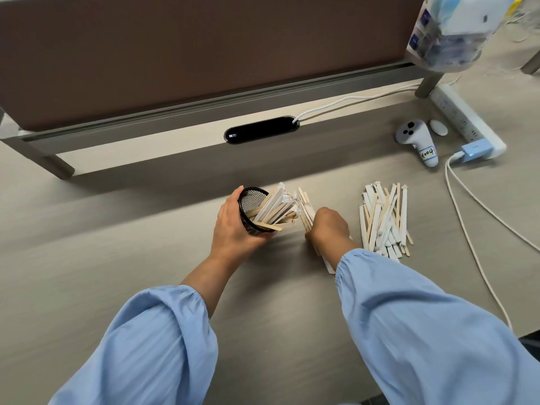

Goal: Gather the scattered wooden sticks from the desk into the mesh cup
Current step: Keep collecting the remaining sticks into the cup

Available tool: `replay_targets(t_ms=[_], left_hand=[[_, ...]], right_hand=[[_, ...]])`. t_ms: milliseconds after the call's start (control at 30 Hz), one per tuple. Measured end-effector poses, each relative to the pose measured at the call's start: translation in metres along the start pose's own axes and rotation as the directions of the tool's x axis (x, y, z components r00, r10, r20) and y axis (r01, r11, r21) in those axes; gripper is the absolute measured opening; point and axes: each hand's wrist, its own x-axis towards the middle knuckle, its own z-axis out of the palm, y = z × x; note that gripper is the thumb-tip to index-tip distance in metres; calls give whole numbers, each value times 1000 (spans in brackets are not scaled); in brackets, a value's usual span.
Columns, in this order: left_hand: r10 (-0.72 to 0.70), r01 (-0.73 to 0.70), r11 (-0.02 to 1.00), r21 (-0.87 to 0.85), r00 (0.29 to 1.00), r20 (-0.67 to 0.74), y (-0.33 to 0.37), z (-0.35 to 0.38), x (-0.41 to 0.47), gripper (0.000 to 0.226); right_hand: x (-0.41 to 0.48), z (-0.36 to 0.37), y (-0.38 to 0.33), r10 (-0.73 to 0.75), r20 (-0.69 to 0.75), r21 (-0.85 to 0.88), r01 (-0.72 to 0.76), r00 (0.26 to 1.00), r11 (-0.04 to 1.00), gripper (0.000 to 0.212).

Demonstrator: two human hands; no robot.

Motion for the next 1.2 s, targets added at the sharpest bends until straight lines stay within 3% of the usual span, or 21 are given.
replay_targets(t_ms=[233,433,567,1033,1133,1200], left_hand=[[-28,29,999,-40,1000,8,-1,-2,-2,102],[-20,20,998,-56,1000,-8,-2,-1,-4,105],[-21,21,999,-49,1000,-15,-1,0,-5,103],[-26,24,998,-56,999,-37,-12,1,-5,102],[-37,34,997,-74,999,-34,-10,1,-7,101],[-25,23,997,-77,999,-27,-11,1,-8,102]], right_hand=[[3,4,-9,14,42,-70,-11,999,998,39],[1,16,-14,100,21,72,-101,995,992,32],[1,18,-11,106,8,66,-106,994,992,33],[-9,30,-1,-81,-35,-96,78,996,992,34],[-6,25,5,-163,-115,29,168,980,985,28],[-4,13,7,-147,-183,267,193,972,944,22]])
